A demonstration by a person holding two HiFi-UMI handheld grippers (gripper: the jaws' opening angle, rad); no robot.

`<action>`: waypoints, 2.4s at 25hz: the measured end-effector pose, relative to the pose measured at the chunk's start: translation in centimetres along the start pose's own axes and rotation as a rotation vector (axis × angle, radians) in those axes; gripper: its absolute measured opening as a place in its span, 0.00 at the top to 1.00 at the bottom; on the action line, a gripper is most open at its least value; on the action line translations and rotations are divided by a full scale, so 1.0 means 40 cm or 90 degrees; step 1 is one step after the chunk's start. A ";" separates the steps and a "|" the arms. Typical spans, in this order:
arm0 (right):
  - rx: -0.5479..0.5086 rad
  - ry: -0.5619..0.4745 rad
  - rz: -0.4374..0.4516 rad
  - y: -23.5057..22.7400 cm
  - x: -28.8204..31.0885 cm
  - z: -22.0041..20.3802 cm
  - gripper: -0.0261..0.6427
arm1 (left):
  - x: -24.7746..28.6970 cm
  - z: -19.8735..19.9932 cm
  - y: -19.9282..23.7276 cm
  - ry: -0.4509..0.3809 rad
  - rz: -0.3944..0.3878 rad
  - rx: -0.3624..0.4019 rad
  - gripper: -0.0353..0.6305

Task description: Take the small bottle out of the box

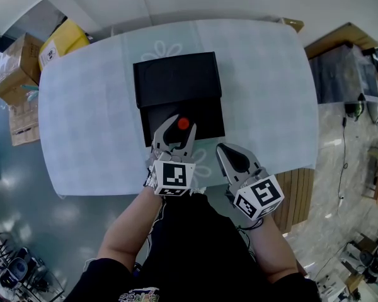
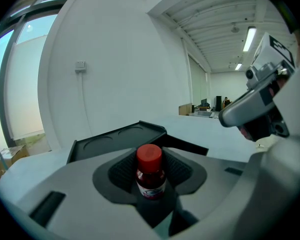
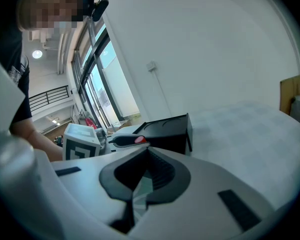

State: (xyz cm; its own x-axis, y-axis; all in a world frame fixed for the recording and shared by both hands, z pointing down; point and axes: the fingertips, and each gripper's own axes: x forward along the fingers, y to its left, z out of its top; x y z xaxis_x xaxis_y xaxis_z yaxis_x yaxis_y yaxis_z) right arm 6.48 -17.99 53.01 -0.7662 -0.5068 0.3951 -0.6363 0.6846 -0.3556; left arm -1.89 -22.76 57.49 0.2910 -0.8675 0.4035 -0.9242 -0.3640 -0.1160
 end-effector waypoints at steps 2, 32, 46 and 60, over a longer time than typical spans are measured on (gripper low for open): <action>0.000 0.000 0.000 0.000 -0.003 -0.003 0.93 | -0.002 -0.002 -0.002 0.000 -0.003 0.000 0.69; -0.046 -0.074 0.028 0.042 -0.116 0.095 0.93 | -0.167 0.158 -0.014 -0.029 -0.004 -0.048 0.69; -0.103 -0.119 0.063 0.126 -0.247 0.140 0.93 | -0.359 0.221 -0.145 -0.046 0.002 -0.074 0.69; -0.108 -0.090 0.100 0.204 -0.260 0.086 0.93 | -0.507 0.135 -0.182 -0.014 0.026 -0.102 0.69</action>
State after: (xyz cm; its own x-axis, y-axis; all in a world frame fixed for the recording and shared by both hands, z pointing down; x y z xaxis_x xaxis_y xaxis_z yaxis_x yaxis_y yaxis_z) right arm 8.95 -8.94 43.11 -0.8672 -0.4472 0.2191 -0.4930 0.8330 -0.2513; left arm 0.28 -4.37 45.26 0.2557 -0.8886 0.3808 -0.9626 -0.2704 0.0154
